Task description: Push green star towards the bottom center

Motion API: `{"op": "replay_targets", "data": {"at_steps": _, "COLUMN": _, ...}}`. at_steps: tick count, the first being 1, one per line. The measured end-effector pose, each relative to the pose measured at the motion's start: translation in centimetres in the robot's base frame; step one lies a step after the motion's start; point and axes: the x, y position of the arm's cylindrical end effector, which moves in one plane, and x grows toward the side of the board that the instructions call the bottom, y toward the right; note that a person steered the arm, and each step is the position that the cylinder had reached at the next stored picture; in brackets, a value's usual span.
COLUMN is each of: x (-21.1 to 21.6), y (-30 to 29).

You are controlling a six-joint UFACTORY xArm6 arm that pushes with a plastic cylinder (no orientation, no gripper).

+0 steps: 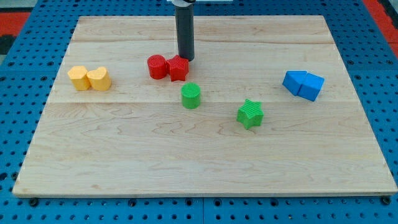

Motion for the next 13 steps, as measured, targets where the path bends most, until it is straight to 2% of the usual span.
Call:
{"op": "replay_targets", "data": {"at_steps": 1, "x": 0.0, "y": -0.4}}
{"op": "replay_targets", "data": {"at_steps": 4, "x": 10.1, "y": 7.1}}
{"op": "replay_targets", "data": {"at_steps": 5, "x": 10.6, "y": 10.4}}
{"op": "replay_targets", "data": {"at_steps": 6, "x": 11.5, "y": 10.0}}
{"op": "replay_targets", "data": {"at_steps": 7, "x": 15.8, "y": 10.2}}
{"op": "replay_targets", "data": {"at_steps": 8, "x": 15.2, "y": 11.5}}
{"op": "replay_targets", "data": {"at_steps": 9, "x": 14.0, "y": 19.6}}
{"op": "replay_targets", "data": {"at_steps": 10, "x": 18.5, "y": 16.9}}
{"op": "replay_targets", "data": {"at_steps": 11, "x": 20.0, "y": 6.3}}
{"op": "replay_targets", "data": {"at_steps": 13, "x": 15.2, "y": 3.8}}
